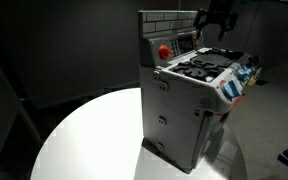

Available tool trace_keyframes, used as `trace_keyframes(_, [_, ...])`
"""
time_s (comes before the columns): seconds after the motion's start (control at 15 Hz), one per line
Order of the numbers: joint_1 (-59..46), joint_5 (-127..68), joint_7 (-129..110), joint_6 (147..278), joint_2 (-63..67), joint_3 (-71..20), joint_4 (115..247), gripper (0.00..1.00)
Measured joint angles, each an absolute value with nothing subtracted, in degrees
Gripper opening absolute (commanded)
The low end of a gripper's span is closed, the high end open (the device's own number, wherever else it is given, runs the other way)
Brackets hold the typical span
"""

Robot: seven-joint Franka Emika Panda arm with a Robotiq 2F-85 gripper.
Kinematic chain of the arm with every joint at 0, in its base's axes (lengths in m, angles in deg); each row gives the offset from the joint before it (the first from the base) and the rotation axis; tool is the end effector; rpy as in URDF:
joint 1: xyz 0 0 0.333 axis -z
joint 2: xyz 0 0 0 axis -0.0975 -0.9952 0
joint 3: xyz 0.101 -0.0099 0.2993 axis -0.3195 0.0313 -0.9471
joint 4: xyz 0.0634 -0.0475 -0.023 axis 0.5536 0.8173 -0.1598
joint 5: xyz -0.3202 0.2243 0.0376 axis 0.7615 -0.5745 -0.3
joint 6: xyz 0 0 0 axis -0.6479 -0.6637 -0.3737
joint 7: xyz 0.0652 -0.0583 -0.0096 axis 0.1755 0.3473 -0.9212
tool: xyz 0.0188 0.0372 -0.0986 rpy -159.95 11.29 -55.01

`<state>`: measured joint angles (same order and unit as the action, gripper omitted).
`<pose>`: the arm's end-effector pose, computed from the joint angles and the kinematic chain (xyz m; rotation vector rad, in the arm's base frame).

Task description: Press the top orange button on the right side of the stove

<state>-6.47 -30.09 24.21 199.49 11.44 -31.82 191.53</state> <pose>0.6178 0.0278 0.4941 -2.9530 0.9101 -0.3120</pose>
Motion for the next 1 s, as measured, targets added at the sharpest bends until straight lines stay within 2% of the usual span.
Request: trace_keyframes(1.0, [-6.7, -31.3, 23.6, 195.3, 9.8, -31.1, 188.5, 1.0])
